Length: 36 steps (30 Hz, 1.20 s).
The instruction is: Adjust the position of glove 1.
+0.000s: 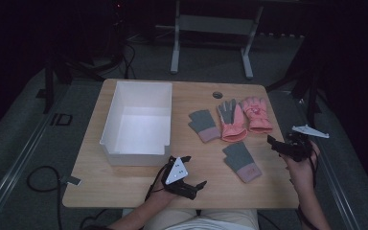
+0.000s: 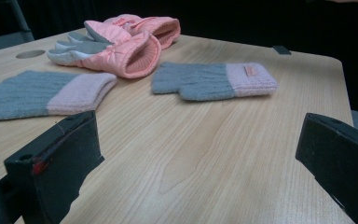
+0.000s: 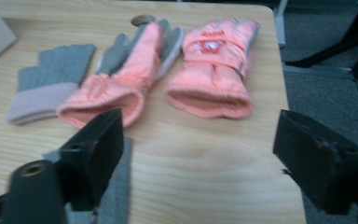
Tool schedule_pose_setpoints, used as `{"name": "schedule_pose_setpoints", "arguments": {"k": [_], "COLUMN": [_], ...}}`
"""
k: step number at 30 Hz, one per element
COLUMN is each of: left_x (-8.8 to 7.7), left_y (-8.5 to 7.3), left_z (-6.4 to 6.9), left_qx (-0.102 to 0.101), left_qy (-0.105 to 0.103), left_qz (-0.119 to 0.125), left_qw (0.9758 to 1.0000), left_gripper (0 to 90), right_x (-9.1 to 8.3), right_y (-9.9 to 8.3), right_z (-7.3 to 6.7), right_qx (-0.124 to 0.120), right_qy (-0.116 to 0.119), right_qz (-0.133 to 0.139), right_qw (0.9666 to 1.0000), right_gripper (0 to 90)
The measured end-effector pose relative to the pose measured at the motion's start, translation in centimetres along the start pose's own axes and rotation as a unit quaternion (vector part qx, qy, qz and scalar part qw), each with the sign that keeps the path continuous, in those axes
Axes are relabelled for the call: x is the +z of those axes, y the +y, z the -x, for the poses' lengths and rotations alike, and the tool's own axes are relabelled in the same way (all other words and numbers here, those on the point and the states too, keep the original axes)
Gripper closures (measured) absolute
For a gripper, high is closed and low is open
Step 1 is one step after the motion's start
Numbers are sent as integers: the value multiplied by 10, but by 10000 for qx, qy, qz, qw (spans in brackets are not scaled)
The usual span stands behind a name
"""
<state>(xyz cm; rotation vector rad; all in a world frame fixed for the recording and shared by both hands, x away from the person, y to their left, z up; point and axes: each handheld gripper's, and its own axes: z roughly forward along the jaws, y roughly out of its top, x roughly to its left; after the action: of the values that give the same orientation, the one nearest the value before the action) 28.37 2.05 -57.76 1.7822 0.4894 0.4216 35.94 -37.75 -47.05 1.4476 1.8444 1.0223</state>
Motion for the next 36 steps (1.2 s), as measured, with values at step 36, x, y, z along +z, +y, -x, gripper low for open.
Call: {"name": "schedule_pose_setpoints", "arguments": {"k": [36], "left_x": [0], "left_y": [0], "left_z": [0], "left_qx": [17], "left_qy": [-14], "left_qz": [5], "left_qw": [10000], "left_gripper": [0], "right_x": [60], "right_y": [67], "right_z": [-103], "right_qx": [-1225], "right_qy": [1322], "right_qz": [-62], "right_qw": [9836], "right_gripper": [556]}}
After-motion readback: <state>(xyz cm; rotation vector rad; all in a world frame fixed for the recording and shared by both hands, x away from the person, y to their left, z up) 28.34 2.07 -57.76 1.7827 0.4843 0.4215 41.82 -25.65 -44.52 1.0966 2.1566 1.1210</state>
